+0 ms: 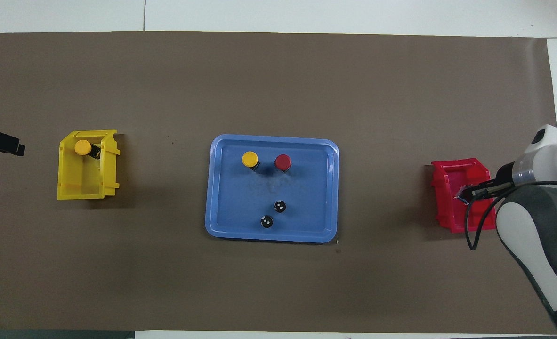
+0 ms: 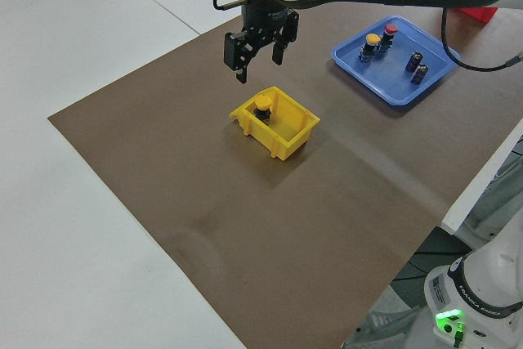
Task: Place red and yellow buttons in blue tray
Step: 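Grasp the second red button with the right gripper while the left gripper withdraws, then place the red button with the right gripper while the left gripper grasps yellow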
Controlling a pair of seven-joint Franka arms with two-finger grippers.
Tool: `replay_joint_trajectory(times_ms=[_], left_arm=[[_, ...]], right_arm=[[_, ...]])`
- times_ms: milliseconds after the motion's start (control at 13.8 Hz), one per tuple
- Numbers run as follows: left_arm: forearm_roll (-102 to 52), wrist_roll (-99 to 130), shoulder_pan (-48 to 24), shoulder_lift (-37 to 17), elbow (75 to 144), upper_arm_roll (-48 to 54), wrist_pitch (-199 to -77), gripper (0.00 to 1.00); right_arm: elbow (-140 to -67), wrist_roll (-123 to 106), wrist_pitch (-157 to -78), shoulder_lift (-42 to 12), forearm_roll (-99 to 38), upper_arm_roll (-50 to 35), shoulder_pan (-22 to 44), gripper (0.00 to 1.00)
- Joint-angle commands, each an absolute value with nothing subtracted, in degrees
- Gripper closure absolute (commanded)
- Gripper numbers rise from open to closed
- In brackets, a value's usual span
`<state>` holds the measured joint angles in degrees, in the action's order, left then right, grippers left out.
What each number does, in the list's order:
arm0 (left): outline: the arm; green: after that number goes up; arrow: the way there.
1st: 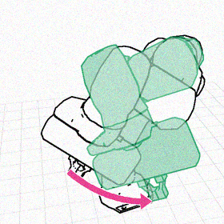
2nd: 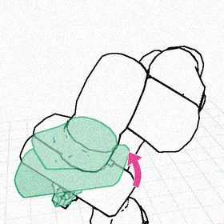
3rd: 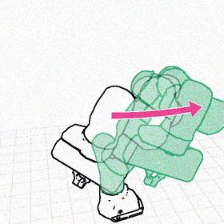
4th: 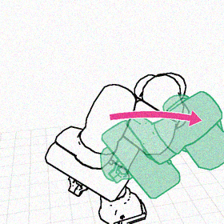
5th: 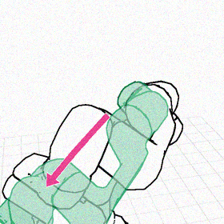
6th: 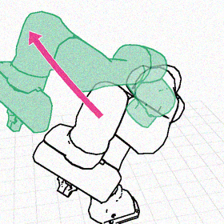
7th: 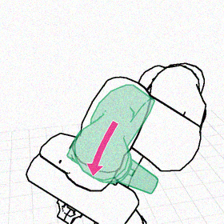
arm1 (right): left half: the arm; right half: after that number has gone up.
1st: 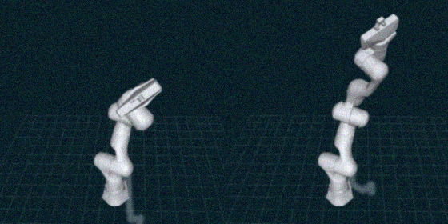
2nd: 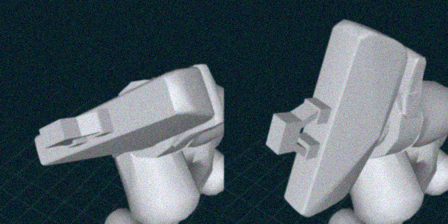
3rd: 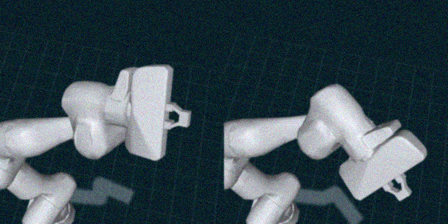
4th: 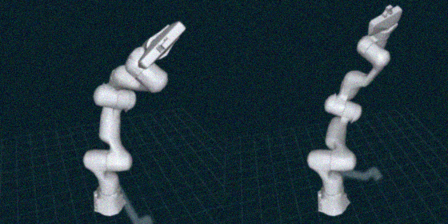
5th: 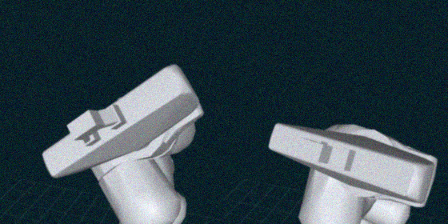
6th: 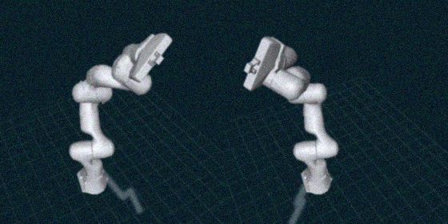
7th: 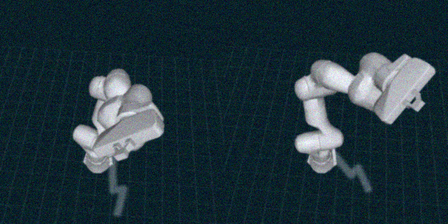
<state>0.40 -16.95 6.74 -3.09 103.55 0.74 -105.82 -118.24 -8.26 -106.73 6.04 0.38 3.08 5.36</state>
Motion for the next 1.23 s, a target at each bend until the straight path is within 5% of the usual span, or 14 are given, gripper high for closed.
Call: replay_joint_trajectory(times_ms=[0,434,1157], left_arm=[[1.5,-16.1,6.9,-4.3,108.3,1.5,-115.0,0.31],[1.4,-9.1,3.8,-9.4,110.6,1.8,-123.0,0.31],[-0.1,-9.2,2.5,-10.2,113.8,1.9,-125.0,0.31]], right_arm=[[-108.5,4.6,-104.4,-0.6,-0.1,2.7,14.0,0.77],[-108.0,27.9,-119.5,-8.1,-2.4,2.6,28.7,0.77],[-112.1,29.7,-128.9,-13.2,-2.3,2.6,31.4,0.76]])
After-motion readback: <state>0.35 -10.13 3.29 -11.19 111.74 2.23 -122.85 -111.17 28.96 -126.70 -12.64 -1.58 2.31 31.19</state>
